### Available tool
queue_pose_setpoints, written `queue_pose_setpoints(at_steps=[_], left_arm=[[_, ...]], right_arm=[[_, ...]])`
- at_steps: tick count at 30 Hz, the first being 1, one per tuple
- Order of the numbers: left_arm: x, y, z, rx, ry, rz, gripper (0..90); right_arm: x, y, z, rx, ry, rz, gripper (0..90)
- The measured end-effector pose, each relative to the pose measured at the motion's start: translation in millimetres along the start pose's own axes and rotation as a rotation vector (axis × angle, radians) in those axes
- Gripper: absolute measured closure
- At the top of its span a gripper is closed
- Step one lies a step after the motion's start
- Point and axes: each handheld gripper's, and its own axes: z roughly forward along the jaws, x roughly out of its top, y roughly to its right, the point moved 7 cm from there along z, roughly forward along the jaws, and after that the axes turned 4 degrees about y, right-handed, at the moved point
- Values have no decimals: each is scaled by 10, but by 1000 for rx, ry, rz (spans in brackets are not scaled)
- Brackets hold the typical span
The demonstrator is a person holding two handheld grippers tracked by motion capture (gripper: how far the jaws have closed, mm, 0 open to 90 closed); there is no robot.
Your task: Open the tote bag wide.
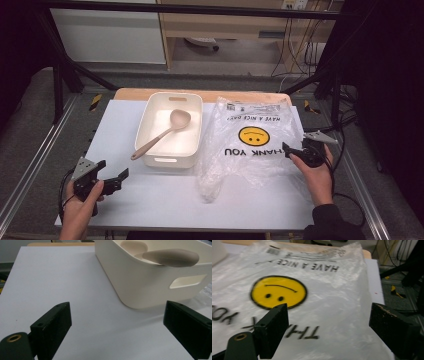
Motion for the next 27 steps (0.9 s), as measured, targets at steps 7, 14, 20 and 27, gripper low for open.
queue_pose_setpoints(at_steps=[7,14,20,27], left_arm=[[2,-28,-30,4,16,-24,74],[6,-42,-12,13,17,-27,61],[3,-24,-19,9,15,-24,61],[14,-7,-19,-2,18,-18,61]], right_arm=[[-7,-578,-288,107,18,-50,115],[-129,-1096,-252,226,-45,-129,82],[-213,-1434,-196,301,-89,-171,76],[-229,-1652,-185,354,-98,-177,80]])
